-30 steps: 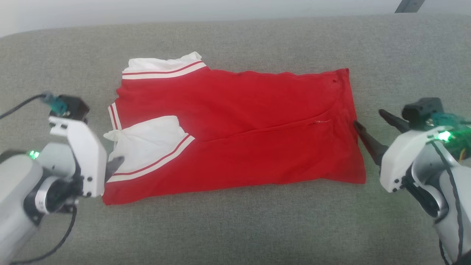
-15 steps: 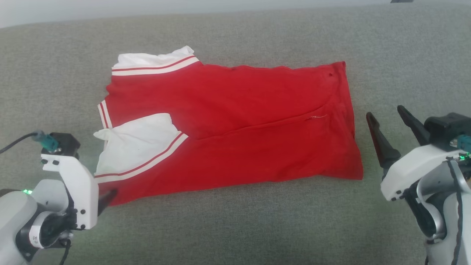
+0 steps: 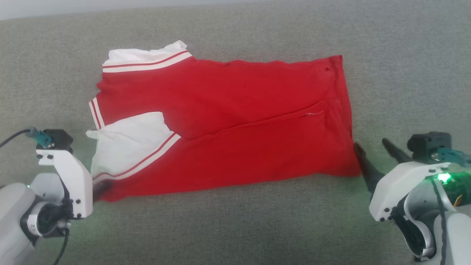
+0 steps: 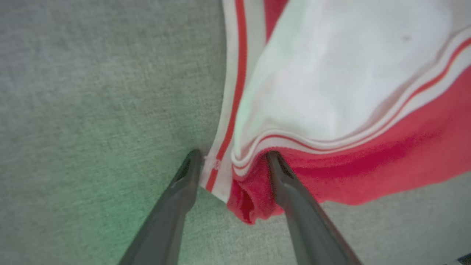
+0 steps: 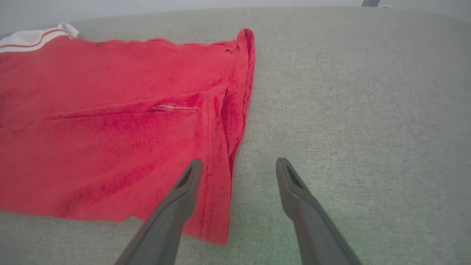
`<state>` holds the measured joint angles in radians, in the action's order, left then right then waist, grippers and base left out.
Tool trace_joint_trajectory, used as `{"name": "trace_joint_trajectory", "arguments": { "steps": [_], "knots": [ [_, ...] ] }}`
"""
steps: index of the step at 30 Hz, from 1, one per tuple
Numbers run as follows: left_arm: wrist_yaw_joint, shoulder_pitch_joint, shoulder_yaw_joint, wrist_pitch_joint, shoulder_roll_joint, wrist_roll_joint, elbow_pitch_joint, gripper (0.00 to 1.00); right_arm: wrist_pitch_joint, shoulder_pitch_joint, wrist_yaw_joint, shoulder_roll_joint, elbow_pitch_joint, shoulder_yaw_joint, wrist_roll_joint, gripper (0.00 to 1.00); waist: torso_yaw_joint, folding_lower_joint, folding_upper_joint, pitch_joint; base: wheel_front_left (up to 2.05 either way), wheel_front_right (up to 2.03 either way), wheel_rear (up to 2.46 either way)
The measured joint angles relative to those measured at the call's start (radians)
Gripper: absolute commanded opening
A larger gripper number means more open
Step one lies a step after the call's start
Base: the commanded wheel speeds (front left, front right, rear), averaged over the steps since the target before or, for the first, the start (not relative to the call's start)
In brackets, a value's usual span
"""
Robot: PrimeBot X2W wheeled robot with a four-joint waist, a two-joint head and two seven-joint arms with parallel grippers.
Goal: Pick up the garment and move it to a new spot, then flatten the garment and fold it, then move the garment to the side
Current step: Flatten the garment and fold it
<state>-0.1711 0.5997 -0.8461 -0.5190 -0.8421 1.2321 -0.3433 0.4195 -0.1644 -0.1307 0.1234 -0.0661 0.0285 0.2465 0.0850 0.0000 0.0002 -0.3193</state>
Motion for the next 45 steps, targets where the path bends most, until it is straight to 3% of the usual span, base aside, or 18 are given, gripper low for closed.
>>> {"name": "trace_joint_trajectory", "arguments": {
  "steps": [10,18,19,20,26,30,40,45],
  "knots": [
    [0.055,0.062,-0.016,0.013,0.067,-0.022,-0.083,0.0,0.291,-0.036,0.0,-0.014,0.039,-0.003,0.046,1.0,-0.041,0.0,0.0,-0.015,0.0,0.0,0.0],
    [0.079,0.095,-0.029,0.021,0.11,-0.045,-0.109,0.0,0.435,-0.115,0.0,0.002,0.124,0.006,0.01,1.0,-0.08,-0.0001,0.0,-0.029,0.0,0.0,0.0],
    [0.079,0.097,-0.03,0.023,0.115,-0.045,-0.111,0.0,0.445,-0.123,0.0,0.009,0.132,-0.004,0.008,0.45,-0.083,0.0,0.0,-0.029,0.0,0.0,0.0],
    [0.081,0.097,-0.031,0.026,0.119,-0.045,-0.112,0.0,0.449,-0.13,0.0,0.013,0.139,0.0,0.002,0.0,-0.087,0.0,0.0,-0.03,0.0,0.0,0.0],
    [0.087,0.099,-0.036,0.028,0.127,-0.048,-0.109,0.0,0.469,-0.144,-0.001,0.022,0.143,-0.001,0.005,0.0,-0.097,0.0,-0.0001,-0.022,0.0,0.0,0.0],
    [0.065,0.096,-0.04,0.008,0.113,-0.046,-0.076,0.0,0.498,-0.133,-0.001,0.045,0.108,-0.005,0.021,0.0,-0.098,0.0,-0.0001,-0.008,0.0,0.0,0.0],
    [-0.059,0.02,-0.075,-0.096,0.021,-0.047,0.169,0.0,0.629,-0.04,-0.001,0.131,-0.041,-0.003,0.096,0.0,-0.098,0.0,-0.0001,0.026,0.0,0.0,0.0],
    [-0.113,-0.024,-0.091,-0.123,-0.016,-0.047,0.276,0.0,0.678,0.007,-0.001,0.14,-0.094,0.003,0.117,0.0,-0.097,0.0,-0.0002,0.037,0.0,0.0,0.0]
  ]
}}
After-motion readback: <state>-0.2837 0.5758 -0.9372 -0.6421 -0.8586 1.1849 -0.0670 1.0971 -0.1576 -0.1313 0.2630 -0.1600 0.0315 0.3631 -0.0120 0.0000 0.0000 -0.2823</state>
